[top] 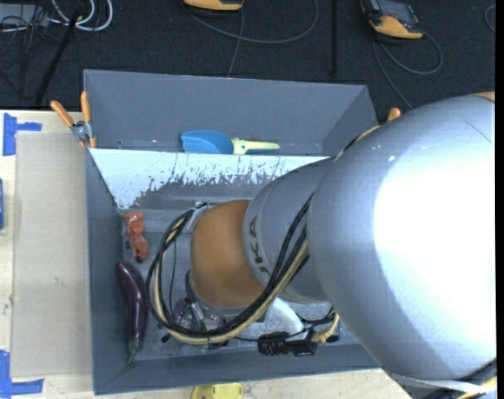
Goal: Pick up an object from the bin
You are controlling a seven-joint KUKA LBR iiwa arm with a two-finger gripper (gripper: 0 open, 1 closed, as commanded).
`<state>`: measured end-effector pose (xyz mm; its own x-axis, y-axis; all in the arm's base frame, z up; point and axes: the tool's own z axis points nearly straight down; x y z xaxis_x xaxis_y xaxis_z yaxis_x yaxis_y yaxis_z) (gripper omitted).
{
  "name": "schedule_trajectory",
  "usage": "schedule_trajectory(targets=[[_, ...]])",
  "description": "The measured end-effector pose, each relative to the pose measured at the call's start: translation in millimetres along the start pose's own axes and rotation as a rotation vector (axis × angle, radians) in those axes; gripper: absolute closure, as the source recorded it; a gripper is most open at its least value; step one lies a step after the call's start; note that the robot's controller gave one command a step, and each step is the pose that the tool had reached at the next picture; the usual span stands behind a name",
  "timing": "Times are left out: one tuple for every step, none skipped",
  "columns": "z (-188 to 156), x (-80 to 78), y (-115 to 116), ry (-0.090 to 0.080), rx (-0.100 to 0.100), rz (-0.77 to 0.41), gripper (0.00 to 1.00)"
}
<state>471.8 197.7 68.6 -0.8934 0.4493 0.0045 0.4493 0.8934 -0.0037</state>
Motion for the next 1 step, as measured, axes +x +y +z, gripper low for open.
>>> schedule_trajectory(targets=[[-3.9, 0.8, -1.0, 0.002, 0.003, 0.000, 1.00]])
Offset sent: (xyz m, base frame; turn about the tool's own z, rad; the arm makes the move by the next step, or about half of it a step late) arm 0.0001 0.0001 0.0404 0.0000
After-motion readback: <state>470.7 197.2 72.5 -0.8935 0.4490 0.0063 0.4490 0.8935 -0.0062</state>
